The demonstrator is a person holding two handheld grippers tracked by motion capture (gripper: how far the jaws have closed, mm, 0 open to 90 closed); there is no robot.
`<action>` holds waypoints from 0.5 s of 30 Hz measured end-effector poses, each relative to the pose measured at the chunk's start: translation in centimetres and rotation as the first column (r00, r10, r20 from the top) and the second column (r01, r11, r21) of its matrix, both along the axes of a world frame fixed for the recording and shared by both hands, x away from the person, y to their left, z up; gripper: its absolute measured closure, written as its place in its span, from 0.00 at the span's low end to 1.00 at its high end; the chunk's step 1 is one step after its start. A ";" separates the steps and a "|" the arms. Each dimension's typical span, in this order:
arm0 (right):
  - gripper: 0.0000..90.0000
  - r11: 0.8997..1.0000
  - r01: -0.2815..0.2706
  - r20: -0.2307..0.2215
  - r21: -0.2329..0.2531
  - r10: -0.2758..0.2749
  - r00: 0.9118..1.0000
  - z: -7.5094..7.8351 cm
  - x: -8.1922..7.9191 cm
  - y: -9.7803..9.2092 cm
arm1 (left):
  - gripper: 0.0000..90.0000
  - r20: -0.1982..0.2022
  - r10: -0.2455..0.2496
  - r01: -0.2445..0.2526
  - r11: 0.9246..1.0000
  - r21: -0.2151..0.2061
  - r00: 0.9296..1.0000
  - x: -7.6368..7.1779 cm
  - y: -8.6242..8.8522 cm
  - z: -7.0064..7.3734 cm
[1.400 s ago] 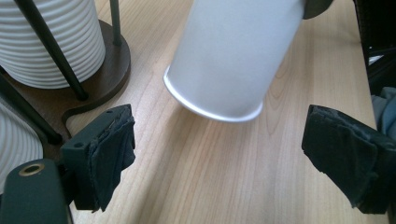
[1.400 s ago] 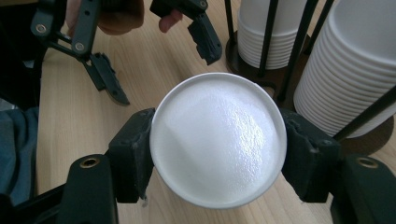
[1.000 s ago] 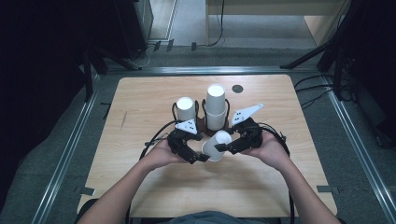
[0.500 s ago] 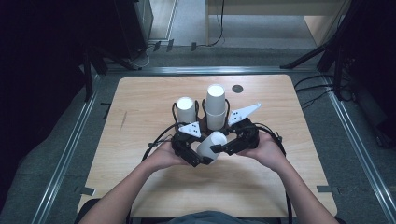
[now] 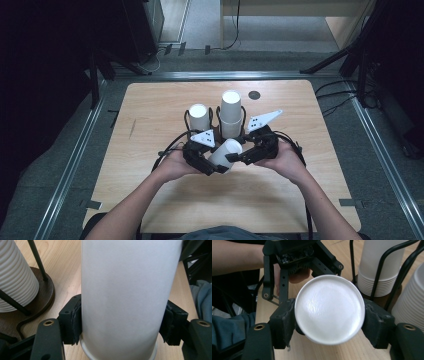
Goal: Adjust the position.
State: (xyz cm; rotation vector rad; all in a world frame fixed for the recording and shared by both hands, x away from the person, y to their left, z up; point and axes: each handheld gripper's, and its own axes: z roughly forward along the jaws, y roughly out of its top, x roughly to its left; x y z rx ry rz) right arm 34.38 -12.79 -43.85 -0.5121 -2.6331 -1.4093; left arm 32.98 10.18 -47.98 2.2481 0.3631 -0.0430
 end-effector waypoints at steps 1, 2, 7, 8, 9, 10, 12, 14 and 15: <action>0.33 1.000 0.003 0.008 -0.002 -0.003 1.000 0.0 0.0 -0.1 | 0.36 -0.013 0.003 -0.003 1.000 0.005 1.000 0.2 0.2 0.1; 0.33 1.000 0.003 0.008 -0.002 -0.003 1.000 0.0 0.0 -0.1 | 0.36 -0.013 0.003 -0.003 1.000 0.005 1.000 0.2 0.2 0.1; 0.30 1.000 0.003 0.035 -0.025 -0.002 0.999 -0.3 -0.1 -1.1 | 0.36 -0.033 0.021 -0.021 1.000 0.022 0.999 0.6 1.1 0.3; 0.30 1.000 0.004 0.039 -0.031 -0.003 0.999 -0.4 -0.1 -1.3 | 0.36 -0.033 0.021 -0.021 1.000 0.022 0.999 0.6 1.1 0.3; 0.30 0.999 0.004 0.043 -0.037 -0.002 0.999 -0.5 -0.1 -1.5 | 0.36 -0.032 0.026 -0.025 0.999 0.024 0.999 0.7 1.3 0.4; 0.30 0.999 0.001 0.039 -0.043 0.000 0.999 -0.7 -0.1 -1.6 | 0.36 -0.033 0.029 -0.028 0.999 0.036 0.999 0.8 1.4 0.5; 0.30 0.999 -0.001 0.044 -0.050 0.004 0.999 -0.9 -0.1 -1.7 | 0.36 -0.035 0.031 -0.030 0.999 0.035 0.999 0.8 1.5 0.5; 0.31 0.998 0.000 0.048 -0.066 0.003 0.999 -1.3 0.1 -1.8 | 0.36 -0.037 0.035 -0.034 0.999 0.039 0.999 0.9 1.6 0.5; 0.31 0.997 0.001 0.049 -0.074 0.003 0.999 -1.6 0.1 -1.8 | 0.36 -0.044 0.036 -0.034 0.999 0.043 0.998 0.9 1.6 0.5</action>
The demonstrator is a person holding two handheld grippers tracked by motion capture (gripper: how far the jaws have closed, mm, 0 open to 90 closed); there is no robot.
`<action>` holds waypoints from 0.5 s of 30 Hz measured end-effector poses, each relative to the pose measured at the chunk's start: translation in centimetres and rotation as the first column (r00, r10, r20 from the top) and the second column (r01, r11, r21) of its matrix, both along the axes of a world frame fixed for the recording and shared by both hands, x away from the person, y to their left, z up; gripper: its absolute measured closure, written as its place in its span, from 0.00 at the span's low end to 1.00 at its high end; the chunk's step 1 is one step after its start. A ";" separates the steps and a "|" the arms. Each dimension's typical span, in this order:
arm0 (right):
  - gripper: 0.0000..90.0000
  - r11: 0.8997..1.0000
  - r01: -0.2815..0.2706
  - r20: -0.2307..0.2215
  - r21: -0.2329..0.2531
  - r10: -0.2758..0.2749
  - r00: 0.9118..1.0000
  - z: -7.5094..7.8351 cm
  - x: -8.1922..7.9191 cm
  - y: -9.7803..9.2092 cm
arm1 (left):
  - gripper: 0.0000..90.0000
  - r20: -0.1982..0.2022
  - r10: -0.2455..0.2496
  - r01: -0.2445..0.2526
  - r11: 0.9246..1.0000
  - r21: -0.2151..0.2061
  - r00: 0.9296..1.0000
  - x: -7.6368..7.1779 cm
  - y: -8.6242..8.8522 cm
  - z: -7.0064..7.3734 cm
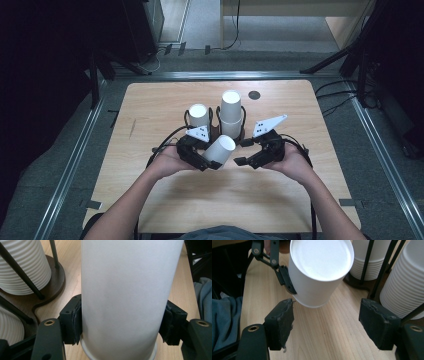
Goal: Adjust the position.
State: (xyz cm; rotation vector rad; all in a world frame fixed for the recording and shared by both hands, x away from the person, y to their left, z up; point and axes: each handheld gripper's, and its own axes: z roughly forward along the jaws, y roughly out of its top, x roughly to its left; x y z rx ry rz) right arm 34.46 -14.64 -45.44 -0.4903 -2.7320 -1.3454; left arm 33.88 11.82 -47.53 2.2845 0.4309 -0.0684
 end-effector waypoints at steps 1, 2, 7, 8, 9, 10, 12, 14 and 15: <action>0.32 1.000 0.001 -0.003 -0.008 -0.001 1.000 -0.2 0.0 0.0 | 0.36 -0.002 -0.002 0.002 1.000 0.027 1.000 0.0 -0.1 0.0; 0.32 1.000 0.001 -0.003 -0.008 -0.001 1.000 -0.2 0.0 0.0 | 0.36 -0.002 -0.002 0.002 1.000 0.027 1.000 0.0 -0.1 0.0; 0.32 0.999 -0.014 0.003 -0.045 0.015 1.000 -1.0 0.0 0.6 | 0.36 0.007 -0.021 0.021 0.998 0.065 1.000 0.0 0.0 0.3; 0.32 0.999 -0.016 0.002 -0.047 0.017 1.000 -1.1 0.0 0.7 | 0.36 0.006 -0.022 0.022 0.997 0.069 1.000 -0.1 0.0 0.3; 0.32 0.999 -0.019 0.000 -0.048 0.019 1.000 -1.2 0.0 0.8 | 0.36 0.008 -0.026 0.025 0.996 0.083 1.000 -0.1 0.0 0.4; 0.32 0.998 -0.025 0.009 -0.050 0.025 1.000 -1.2 0.0 0.8 | 0.36 0.008 -0.026 0.025 0.996 0.083 1.000 -0.1 0.0 0.4; 0.32 0.998 -0.031 0.007 -0.052 0.031 0.999 -1.3 -0.1 0.9 | 0.36 0.007 -0.032 0.031 0.994 0.100 0.999 -0.1 0.1 0.4; 0.32 0.997 -0.038 0.012 -0.061 0.039 0.999 -1.3 -0.1 0.9 | 0.36 0.006 -0.033 0.032 0.993 0.110 0.999 -0.1 0.1 0.4; 0.32 0.997 -0.039 0.017 -0.062 0.040 0.999 -1.4 -0.1 0.9 | 0.36 0.009 -0.034 0.033 0.992 0.118 0.999 -0.1 0.1 0.4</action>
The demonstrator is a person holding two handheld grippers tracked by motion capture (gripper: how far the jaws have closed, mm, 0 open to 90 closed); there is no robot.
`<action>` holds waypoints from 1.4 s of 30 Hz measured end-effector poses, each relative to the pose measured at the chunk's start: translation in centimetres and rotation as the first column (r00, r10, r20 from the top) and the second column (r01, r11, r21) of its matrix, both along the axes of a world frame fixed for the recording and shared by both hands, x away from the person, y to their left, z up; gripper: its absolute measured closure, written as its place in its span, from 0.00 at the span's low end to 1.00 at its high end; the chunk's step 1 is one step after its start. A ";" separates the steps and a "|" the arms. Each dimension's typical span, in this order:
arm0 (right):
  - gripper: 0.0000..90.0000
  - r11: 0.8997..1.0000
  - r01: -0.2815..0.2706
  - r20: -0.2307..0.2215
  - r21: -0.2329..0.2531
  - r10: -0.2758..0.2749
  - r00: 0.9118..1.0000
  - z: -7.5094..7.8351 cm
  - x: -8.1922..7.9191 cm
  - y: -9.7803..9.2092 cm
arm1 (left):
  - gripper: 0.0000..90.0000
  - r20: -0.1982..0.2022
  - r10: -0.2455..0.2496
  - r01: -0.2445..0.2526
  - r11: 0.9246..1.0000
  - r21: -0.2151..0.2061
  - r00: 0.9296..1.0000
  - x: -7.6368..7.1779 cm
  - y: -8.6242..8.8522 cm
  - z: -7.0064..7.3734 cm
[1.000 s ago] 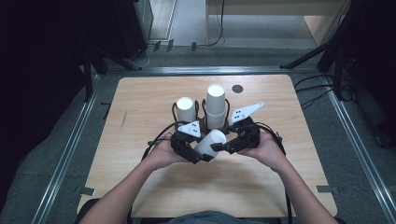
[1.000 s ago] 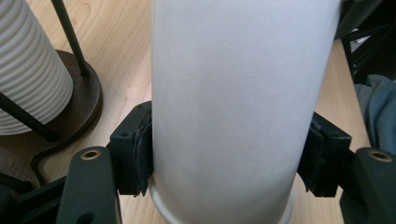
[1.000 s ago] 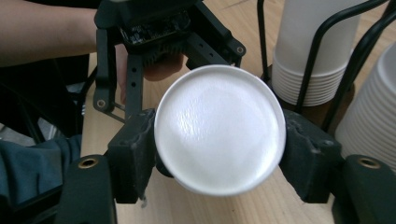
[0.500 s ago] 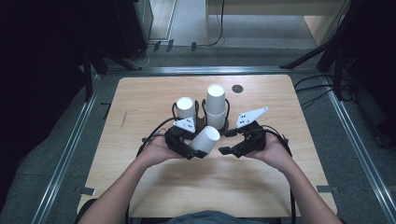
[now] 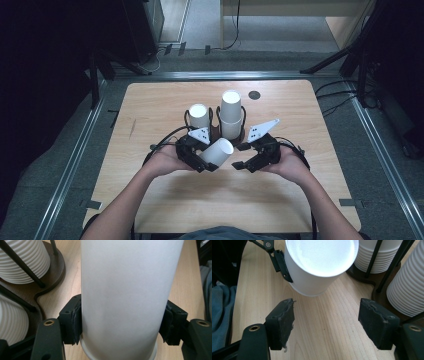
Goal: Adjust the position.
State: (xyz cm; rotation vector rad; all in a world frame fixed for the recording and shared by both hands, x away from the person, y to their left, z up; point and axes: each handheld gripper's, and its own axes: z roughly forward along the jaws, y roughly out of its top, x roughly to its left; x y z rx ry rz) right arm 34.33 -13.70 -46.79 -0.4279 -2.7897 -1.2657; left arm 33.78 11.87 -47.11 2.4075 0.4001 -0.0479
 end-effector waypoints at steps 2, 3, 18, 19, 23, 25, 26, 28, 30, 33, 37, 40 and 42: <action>0.32 1.000 -0.003 0.003 0.004 0.003 1.000 0.0 0.0 0.0 | 0.35 0.000 -0.005 0.005 1.000 0.015 1.000 0.1 0.0 0.2; 0.32 1.000 -0.004 0.006 0.007 0.004 1.000 0.0 0.0 0.0 | 0.35 0.000 -0.005 0.005 1.000 0.015 1.000 0.1 0.0 0.2; 0.32 1.000 -0.013 0.024 0.010 0.013 1.000 -0.1 0.2 -0.2 | 0.35 0.002 -0.044 0.043 0.992 0.114 0.999 0.3 -1.2 0.1; 0.32 1.000 -0.018 0.021 0.011 0.018 1.000 -0.1 0.2 -0.2 | 0.35 -0.004 -0.050 0.050 0.990 0.132 0.999 0.3 -1.3 0.0; 0.32 0.999 -0.029 0.018 0.017 0.029 0.999 -0.1 0.3 -0.2 | 0.35 -0.013 -0.065 0.067 0.985 0.159 0.998 0.5 -1.7 0.0; 0.32 0.999 -0.037 0.021 0.018 0.037 0.999 -0.1 0.4 -0.1 | 0.35 -0.016 -0.070 0.071 0.985 0.159 0.997 0.6 -1.9 0.1; 0.32 0.999 -0.037 0.021 0.018 0.037 0.999 -0.1 0.4 -0.1 | 0.35 -0.020 -0.071 0.073 0.985 0.158 0.997 0.7 -2.0 0.1; 0.32 0.999 -0.044 0.017 0.023 0.044 0.999 -0.1 0.5 -0.1 | 0.35 -0.021 -0.077 0.079 0.983 0.165 0.997 0.8 -2.4 0.1; 0.32 0.999 -0.048 0.021 0.022 0.048 0.999 -0.1 0.6 0.0 | 0.35 -0.019 -0.086 0.088 0.980 0.176 0.996 0.7 -2.5 0.1; 0.32 0.998 -0.051 0.021 0.022 0.051 0.998 -0.1 0.6 0.0 | 0.35 -0.020 -0.088 0.090 0.980 0.177 0.996 0.7 -2.6 0.0; 0.31 0.998 -0.059 0.018 0.020 0.059 0.998 -0.1 0.5 0.0 | 0.34 -0.025 -0.092 0.095 0.977 0.192 0.995 0.8 -2.8 -0.2; 0.30 0.997 -0.076 0.028 0.015 0.075 0.997 -0.2 0.4 0.3 | 0.34 -0.032 -0.098 0.102 0.974 0.201 0.995 0.8 -3.1 -0.3; 0.30 0.997 -0.076 0.030 0.013 0.076 0.997 -0.2 0.3 0.5 | 0.34 -0.030 -0.112 0.116 0.972 0.204 0.993 0.8 -3.3 -0.3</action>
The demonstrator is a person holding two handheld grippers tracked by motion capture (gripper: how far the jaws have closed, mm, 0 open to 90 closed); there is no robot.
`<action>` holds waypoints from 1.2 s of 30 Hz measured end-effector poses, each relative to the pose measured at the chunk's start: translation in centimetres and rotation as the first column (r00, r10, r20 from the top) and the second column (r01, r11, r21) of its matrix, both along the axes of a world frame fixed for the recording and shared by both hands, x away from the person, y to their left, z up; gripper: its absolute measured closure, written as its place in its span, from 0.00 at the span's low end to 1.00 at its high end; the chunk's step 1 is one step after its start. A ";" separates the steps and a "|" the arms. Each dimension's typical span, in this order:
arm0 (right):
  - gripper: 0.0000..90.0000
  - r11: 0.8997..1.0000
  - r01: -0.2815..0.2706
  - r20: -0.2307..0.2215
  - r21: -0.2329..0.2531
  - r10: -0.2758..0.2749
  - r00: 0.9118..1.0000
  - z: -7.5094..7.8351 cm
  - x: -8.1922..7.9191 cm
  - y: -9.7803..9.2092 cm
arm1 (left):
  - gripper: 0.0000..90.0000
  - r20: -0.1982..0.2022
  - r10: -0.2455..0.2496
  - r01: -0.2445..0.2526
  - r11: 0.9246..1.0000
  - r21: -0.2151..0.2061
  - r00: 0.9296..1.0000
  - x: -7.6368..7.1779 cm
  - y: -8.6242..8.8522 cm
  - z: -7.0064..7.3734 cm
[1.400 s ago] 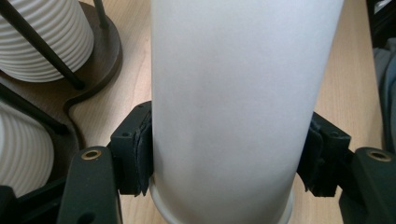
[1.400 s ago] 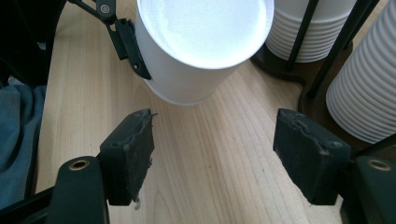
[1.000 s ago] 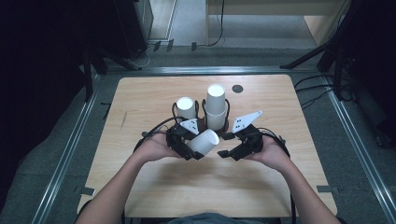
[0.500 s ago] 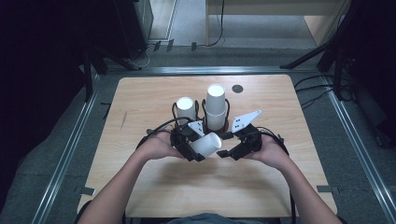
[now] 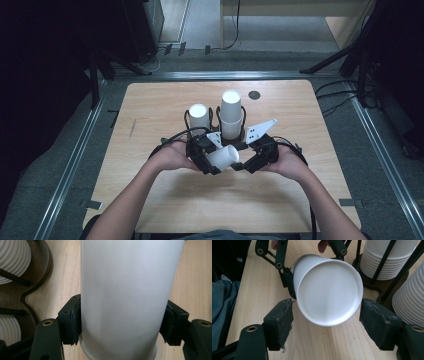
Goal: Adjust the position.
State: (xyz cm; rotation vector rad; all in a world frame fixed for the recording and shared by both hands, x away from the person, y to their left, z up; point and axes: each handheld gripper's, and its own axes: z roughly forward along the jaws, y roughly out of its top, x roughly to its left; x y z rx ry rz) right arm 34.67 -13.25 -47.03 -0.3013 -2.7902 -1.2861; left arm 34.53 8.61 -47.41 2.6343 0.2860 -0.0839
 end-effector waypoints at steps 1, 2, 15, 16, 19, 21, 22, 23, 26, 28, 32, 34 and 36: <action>0.30 1.000 -0.004 0.000 -0.003 0.004 1.000 0.0 0.0 0.2 | 0.34 0.001 -0.004 0.004 1.000 -0.001 1.000 0.0 -0.1 0.0; 0.30 1.000 -0.004 0.000 -0.003 0.004 1.000 0.0 0.0 0.2 | 0.34 -0.001 -0.009 0.009 1.000 0.001 1.000 -0.1 -0.2 0.0; 0.36 0.998 -0.063 -0.008 -0.031 0.062 0.998 -0.4 -0.6 1.3 | 0.32 0.002 -0.064 0.064 0.998 0.007 0.998 -0.7 -1.1 -0.3; 0.36 0.997 -0.067 -0.012 -0.033 0.066 0.998 -0.4 -0.6 1.3 | 0.32 0.004 -0.066 0.066 0.998 0.008 0.998 -0.7 -1.2 -0.3; 0.37 0.997 -0.071 -0.014 -0.039 0.071 0.997 -0.3 -0.6 1.2 | 0.32 0.016 -0.069 0.069 0.998 0.005 0.998 -0.8 -1.2 -0.3; 0.38 0.996 -0.074 -0.020 -0.042 0.073 0.997 -0.2 -0.5 1.3 | 0.31 0.016 -0.063 0.064 0.998 -0.013 0.998 -0.9 -1.0 -0.3; 0.38 0.996 -0.073 -0.016 -0.042 0.072 0.997 0.0 -0.5 1.3 | 0.28 0.024 -0.060 0.060 0.998 -0.025 0.998 -0.9 -0.9 -0.3; 0.38 0.997 -0.071 -0.020 -0.038 0.070 0.997 0.1 -0.5 1.2 | 0.25 0.039 -0.051 0.052 0.998 -0.039 0.998 -1.0 -0.8 -0.3; 0.38 0.998 -0.062 -0.016 -0.024 0.061 0.998 0.2 -0.4 1.0 | 0.12 0.051 0.008 -0.003 0.996 -0.087 0.999 -1.0 -0.4 -0.2; 0.37 0.999 -0.042 -0.015 -0.011 0.041 0.999 0.4 -0.2 0.7 | 0.09 0.045 0.033 -0.027 0.991 -0.131 0.998 -0.8 0.0 0.0; 0.37 1.000 -0.027 -0.018 -0.003 0.027 0.999 0.5 -0.1 0.2 | 0.07 0.041 0.060 -0.052 0.983 -0.178 0.997 -0.7 0.5 0.1; 0.37 1.000 -0.017 -0.023 0.016 0.017 1.000 0.7 0.1 -0.1 | 0.06 0.040 0.084 -0.074 0.976 -0.205 0.996 -0.6 0.8 0.1; 0.37 1.000 -0.013 -0.018 0.018 0.014 1.000 0.7 0.1 -0.2 | 0.06 0.024 0.108 -0.098 0.965 -0.244 0.994 -0.6 1.2 0.0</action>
